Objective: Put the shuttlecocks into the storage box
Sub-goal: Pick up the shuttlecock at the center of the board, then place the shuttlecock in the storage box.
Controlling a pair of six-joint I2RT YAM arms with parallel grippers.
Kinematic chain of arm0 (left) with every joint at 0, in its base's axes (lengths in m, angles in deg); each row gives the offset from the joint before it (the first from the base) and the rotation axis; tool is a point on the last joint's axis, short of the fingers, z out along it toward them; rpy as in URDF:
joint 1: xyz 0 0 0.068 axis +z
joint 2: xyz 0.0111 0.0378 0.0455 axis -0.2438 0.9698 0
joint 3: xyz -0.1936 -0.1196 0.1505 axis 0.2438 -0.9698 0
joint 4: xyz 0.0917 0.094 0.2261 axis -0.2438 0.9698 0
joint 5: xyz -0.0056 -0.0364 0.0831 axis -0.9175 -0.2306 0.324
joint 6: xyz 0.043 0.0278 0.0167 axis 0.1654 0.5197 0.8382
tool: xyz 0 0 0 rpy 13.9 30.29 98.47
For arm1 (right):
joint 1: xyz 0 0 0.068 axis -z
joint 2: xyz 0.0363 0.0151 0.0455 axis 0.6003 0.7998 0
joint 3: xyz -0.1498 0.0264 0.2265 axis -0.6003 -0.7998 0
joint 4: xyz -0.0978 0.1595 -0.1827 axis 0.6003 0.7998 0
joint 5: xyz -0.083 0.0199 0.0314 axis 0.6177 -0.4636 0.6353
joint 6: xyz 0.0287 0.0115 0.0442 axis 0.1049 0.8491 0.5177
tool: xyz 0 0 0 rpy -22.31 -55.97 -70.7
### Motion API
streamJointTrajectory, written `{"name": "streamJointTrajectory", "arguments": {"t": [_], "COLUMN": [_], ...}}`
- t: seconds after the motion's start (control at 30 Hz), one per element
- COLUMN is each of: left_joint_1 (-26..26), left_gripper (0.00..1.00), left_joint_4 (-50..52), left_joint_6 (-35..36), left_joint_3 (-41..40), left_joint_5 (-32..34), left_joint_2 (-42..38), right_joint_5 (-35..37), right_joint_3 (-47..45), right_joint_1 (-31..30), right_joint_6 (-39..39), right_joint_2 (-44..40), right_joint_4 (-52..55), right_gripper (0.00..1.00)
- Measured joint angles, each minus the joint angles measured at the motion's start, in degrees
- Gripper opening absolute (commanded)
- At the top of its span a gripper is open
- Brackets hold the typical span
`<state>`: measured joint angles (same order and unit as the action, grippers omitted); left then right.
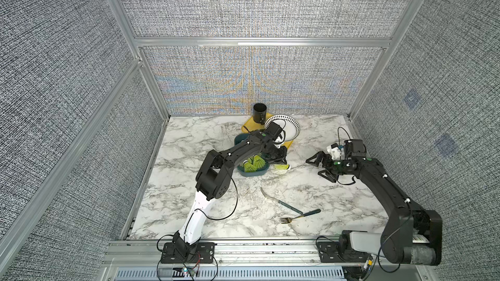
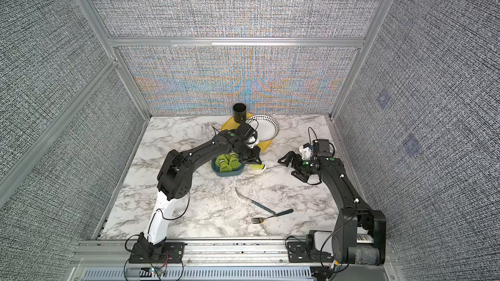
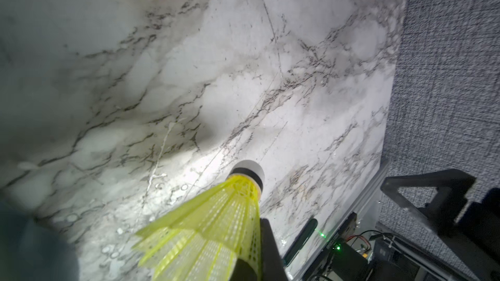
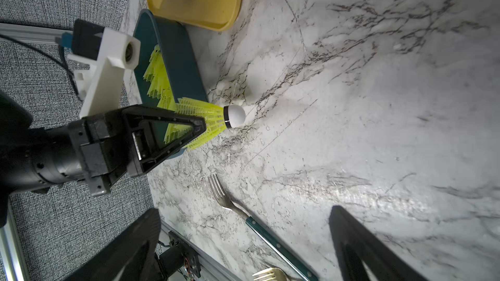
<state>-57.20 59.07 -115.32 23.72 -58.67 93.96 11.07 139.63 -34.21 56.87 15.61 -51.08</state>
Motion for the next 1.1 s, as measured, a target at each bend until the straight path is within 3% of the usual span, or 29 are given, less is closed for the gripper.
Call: {"name": "streamJointTrajectory", "arguments": {"t": [0.33,0.53,0.7,0.83,1.1], "left_joint_1": [-0.2,-0.22,-0.22,-0.22,-0.24], "left_gripper": [0.02,0.02,0.02,0.02,0.02], "left_joint_4": [-12.13,-11.85,-1.81,5.49,11.37], "left_joint_6": [-19.39,-38.21,-55.45,-65.94,-76.63], "left_joint_3": [-20.41,-31.06,-30.36,-28.35,-25.51], "left_joint_5": [5.09,14.58,23.61,26.58,26.58], "left_joint_2": [-18.58,-31.32,-38.32,-39.12,-34.71], "right_joint_5": [3.26,4.92,5.75,6.16,6.8], "right_joint_3": [5.11,7.72,9.07,9.86,11.61], "right_joint_1": [-5.6,-9.16,-11.52,-12.76,-13.86], "right_joint_6": [0.7,0.72,0.66,0.44,-0.85], "right_joint_2": [-0.9,0.83,2.54,3.74,5.86], "right_joint_4": [0.94,1.07,1.16,1.33,1.97], "right_gripper": [0.99,0.99,0.99,0.99,0.99]}}
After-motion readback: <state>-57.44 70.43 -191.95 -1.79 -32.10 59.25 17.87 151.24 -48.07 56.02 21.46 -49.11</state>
